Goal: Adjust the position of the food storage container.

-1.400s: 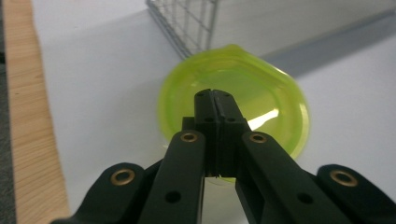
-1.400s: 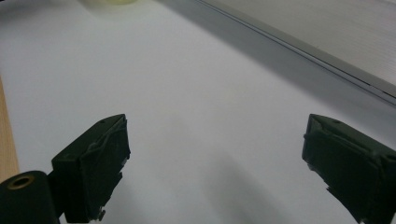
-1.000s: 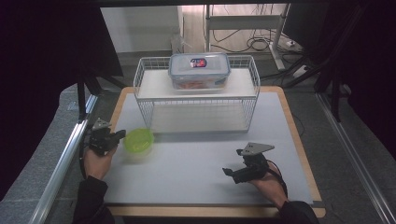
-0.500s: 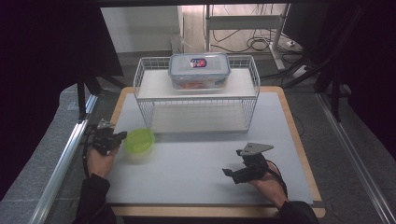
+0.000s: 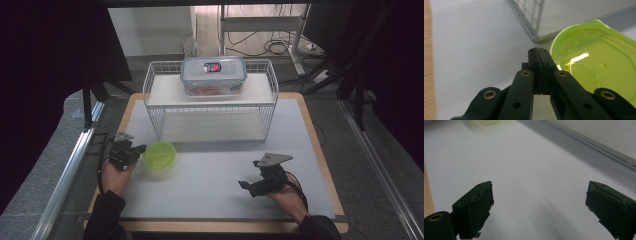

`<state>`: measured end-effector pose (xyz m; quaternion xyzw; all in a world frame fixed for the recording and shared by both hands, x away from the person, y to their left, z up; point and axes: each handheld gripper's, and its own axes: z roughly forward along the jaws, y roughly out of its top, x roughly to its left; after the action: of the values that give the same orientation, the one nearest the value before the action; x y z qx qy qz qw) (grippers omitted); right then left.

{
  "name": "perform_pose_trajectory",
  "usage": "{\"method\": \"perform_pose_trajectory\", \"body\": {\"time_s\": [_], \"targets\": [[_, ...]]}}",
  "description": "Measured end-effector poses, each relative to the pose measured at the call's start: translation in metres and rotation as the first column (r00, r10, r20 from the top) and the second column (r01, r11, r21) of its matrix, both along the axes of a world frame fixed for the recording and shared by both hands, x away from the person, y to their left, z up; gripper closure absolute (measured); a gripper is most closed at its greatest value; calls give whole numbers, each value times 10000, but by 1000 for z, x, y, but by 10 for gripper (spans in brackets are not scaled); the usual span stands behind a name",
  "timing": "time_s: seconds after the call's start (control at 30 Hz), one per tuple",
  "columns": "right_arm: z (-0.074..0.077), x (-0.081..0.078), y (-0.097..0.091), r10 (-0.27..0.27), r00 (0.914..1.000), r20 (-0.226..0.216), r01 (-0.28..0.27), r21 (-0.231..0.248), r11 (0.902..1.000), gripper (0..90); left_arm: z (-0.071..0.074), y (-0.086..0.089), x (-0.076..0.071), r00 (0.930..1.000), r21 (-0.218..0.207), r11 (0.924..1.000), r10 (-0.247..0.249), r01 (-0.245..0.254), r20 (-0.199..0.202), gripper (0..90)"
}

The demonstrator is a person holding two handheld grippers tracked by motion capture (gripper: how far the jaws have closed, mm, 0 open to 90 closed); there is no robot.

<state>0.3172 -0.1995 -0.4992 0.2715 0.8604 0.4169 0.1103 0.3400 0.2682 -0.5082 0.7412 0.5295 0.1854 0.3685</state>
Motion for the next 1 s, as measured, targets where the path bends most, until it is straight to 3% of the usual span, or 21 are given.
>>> {"method": "perform_pose_trajectory", "body": {"time_s": [0.37,0.7,1.0], "targets": [[0,0,0,4,10000,-39,-4,-60,10000,78,3,-46,-15,9973,172,9972,-727,728,-66,897],[-1,0,1,32,10000,-87,-33,-96,9999,78,6,-66,-27,9942,347,9937,-1064,1068,-131,897],[-2,0,1,25,10000,-82,-26,-133,9999,78,7,-78,-40,9918,166,9921,-1238,1244,-300,897]]}}
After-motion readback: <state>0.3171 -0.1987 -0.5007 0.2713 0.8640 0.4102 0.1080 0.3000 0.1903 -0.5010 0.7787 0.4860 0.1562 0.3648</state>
